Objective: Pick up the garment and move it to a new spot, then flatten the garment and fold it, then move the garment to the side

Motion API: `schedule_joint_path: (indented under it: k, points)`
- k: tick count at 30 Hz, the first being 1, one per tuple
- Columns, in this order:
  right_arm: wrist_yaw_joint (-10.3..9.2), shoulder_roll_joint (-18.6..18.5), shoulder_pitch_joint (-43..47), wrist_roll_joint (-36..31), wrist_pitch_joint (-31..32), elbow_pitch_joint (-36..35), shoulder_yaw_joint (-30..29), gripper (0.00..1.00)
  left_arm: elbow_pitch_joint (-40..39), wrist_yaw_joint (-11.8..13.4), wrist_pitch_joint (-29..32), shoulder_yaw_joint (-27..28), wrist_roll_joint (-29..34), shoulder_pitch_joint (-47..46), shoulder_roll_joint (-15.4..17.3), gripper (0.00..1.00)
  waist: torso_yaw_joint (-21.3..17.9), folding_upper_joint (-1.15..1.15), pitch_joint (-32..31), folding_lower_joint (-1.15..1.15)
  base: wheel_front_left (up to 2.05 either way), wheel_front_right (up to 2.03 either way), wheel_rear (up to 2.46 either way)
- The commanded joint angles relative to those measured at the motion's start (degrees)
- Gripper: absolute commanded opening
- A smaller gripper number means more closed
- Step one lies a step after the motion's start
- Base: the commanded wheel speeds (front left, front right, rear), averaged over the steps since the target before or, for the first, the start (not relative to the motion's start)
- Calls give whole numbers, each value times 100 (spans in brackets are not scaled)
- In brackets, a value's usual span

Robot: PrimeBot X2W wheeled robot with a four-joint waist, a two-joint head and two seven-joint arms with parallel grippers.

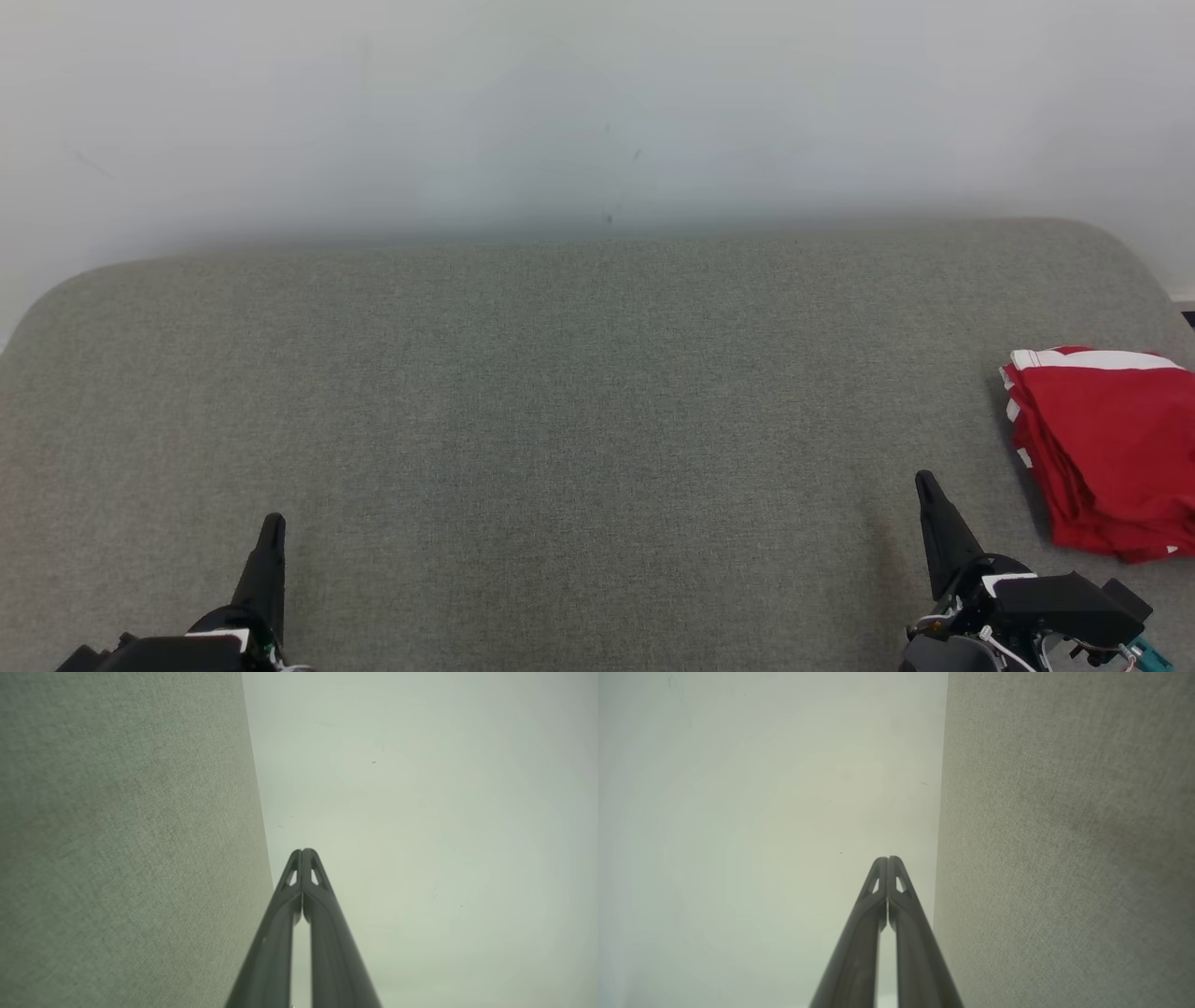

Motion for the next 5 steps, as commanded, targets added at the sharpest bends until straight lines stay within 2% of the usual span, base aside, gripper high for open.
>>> schedule_joint_path:
  k: [1, 5]
  points:
    - [-12, 15, -26, 11, 12, -16, 1, 0, 3, -9, -1, 15, -28, -55, 17, 0, 0, 0, 0, 0, 0, 0, 0]
    - [-12, 15, -26, 11, 12, -16, 1, 0, 1, -9, -1, 15, -28, -55, 17, 0, 0, 0, 0, 0, 0, 0, 0]
